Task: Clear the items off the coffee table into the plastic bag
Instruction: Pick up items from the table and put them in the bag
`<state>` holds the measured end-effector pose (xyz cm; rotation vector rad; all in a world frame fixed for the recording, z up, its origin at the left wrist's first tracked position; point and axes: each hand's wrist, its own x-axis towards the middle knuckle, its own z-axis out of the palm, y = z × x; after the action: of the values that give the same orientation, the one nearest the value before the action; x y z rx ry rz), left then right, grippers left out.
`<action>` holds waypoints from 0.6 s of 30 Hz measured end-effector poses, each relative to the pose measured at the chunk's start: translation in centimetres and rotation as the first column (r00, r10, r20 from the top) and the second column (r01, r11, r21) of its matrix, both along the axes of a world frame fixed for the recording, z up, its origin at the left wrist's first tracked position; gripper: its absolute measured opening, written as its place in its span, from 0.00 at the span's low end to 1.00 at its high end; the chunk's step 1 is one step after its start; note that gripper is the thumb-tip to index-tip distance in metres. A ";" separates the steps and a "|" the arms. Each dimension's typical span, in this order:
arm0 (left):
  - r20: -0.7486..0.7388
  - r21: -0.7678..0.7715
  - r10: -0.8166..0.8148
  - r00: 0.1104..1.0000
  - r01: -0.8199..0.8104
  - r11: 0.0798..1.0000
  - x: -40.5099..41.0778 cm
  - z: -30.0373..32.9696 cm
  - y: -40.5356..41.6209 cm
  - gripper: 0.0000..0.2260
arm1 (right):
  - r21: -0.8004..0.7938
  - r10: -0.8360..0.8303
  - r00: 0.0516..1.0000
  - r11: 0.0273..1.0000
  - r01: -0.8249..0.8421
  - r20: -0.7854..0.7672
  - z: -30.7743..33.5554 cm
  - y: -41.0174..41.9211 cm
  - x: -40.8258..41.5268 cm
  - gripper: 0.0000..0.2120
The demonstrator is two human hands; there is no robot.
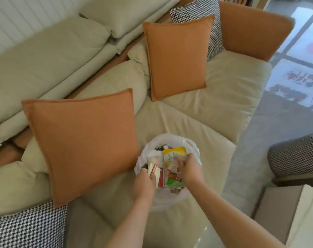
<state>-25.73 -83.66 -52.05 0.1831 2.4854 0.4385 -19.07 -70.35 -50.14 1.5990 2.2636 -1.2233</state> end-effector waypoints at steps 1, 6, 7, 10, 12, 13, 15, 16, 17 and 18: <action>0.002 0.009 0.019 1.000 -0.019 1.000 -0.3 -0.3 0.4 0.09 | 0.008 0.020 1.000 1.000 -0.020 0.008 -0.8 0.4 -0.6 0.13; 0.020 0.002 0.056 0.998 -0.056 0.998 -1.3 -1.3 2.0 0.14 | -0.130 0.117 0.993 0.984 -0.118 -0.021 -2.9 1.8 -1.9 0.15; 0.020 -0.020 0.053 0.998 -0.053 0.998 -1.3 -1.3 2.3 0.14 | -0.150 0.134 0.990 0.979 -0.138 -0.034 -3.0 2.0 -1.8 0.17; 0.034 -0.066 0.041 0.999 -0.038 0.997 -0.8 -0.8 2.7 0.13 | -0.190 0.132 0.990 0.972 -0.139 -0.052 -2.5 2.9 -0.8 0.16; 0.042 -0.073 0.008 0.999 -0.005 0.997 -0.3 -0.4 3.1 0.12 | -0.211 0.159 0.987 0.964 -0.164 -0.037 -1.8 3.6 0.4 0.15; 0.046 -0.083 -0.003 0.999 0.007 0.997 0.1 0.0 3.4 0.12 | -0.208 0.183 0.983 0.961 -0.182 -0.016 -1.5 3.9 1.2 0.16; 0.066 -0.106 -0.035 0.997 0.042 0.994 0.8 1.0 4.1 0.11 | -0.184 0.245 0.969 0.954 -0.236 0.032 -0.7 4.5 2.9 0.18; 0.084 -0.112 -0.066 0.994 0.075 0.991 1.2 1.5 4.4 0.11 | -0.174 0.271 0.961 0.950 -0.259 0.048 -0.4 4.7 3.9 0.19; 0.096 -0.115 -0.099 0.991 0.109 0.987 1.7 2.1 4.8 0.10 | -0.166 0.289 0.955 0.947 -0.276 0.062 0.0 4.9 4.8 0.20; 0.099 -0.115 -0.129 0.987 0.140 0.984 2.2 2.7 5.1 0.09 | -0.154 0.303 0.950 0.945 -0.289 0.076 0.5 5.1 5.7 0.20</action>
<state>-23.50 -78.52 -49.34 0.2737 2.3838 0.2332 -13.41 -65.27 -49.64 1.1885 2.1994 -1.1675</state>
